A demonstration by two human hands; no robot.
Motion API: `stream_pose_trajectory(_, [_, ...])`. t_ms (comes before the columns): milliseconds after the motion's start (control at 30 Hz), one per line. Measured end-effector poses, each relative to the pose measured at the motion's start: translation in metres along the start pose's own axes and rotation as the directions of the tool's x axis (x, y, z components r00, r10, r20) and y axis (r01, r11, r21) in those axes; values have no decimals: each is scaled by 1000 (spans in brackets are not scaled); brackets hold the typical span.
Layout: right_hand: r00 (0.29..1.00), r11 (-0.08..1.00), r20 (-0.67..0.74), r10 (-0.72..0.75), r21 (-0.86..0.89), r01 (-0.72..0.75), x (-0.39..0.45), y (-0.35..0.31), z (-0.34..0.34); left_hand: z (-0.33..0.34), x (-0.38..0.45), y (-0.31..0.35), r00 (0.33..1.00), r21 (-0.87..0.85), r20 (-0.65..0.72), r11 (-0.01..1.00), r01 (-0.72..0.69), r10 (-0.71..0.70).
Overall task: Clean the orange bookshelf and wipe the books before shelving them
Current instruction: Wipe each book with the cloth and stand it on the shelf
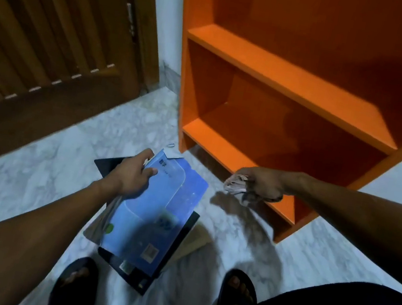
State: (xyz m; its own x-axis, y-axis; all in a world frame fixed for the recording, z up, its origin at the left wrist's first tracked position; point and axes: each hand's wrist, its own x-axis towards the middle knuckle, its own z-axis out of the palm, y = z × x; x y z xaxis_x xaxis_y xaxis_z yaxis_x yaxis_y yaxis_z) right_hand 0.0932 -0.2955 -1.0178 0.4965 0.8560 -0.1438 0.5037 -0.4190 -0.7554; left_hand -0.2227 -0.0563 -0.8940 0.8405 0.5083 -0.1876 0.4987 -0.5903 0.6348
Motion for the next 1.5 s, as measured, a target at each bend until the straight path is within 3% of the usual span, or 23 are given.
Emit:
stream_pose_trajectory(67, [982,982,25,187,28,-187,-30,-109,-8,-31,-7,19,995,-69,-90,996,-49,43])
stream_pose_trajectory(133, [991,981,32,131,141,-135,-56,-196,-18,-65,-18,39,983,-201,-171,975,-96,62])
stream_pose_trajectory(200, [991,921,-52,127,377,-98,-65,-238,-21,-95,-32,58,970,-334,-237,933,-134,54])
stream_pose_trajectory(367, [956,603,-151,252,797,-33,-83,-308,-17,-133,-70,85,923,-618,-379,760,-202,-63])
stream_pose_trajectory(467, [979,561,-110,174,828,-6,-82,-329,-12,-138,-87,87,883,-729,-421,656,-194,-206])
stream_pose_trajectory(600, [997,514,25,67,856,-56,-93,-345,-7,-141,-99,93,880,-834,-368,525,-169,-301])
stream_pose_trajectory(733, [991,519,-79,112,855,10,-98,-355,-8,-145,-106,99,899,-864,-323,480,-153,-295])
stream_pose_trajectory(867, [975,480,-143,169,876,45,-99,-365,-9,-146,-115,102,950,-878,-277,438,-190,-142])
stream_pose_trajectory(967, [969,466,-182,166,881,85,-97,-370,-11,-138,-122,98,973,-870,-225,460,-178,-47])
stream_pose_trajectory(1067, [969,463,-183,166,882,87,-96,-369,-13,-133,-121,94,963,-854,-260,482,-198,-65])
stream_pose_trajectory(1267, [883,446,-311,352,885,134,-91,-360,-30,-137,-119,88,970,-829,-244,523,-199,-18])
stream_pose_trajectory(1333, [823,484,-450,347,837,253,-92,-359,-39,-135,-119,86,978,-818,-209,545,-185,18])
stream_pose_trajectory(1400, [751,603,-621,223,693,394,-90,-358,-48,-129,-119,87,982,-813,-181,556,-175,45])
stream_pose_trajectory(1500, [616,898,-771,-161,145,416,-85,-345,-48,-117,-118,91,985,-811,-163,560,-170,62])
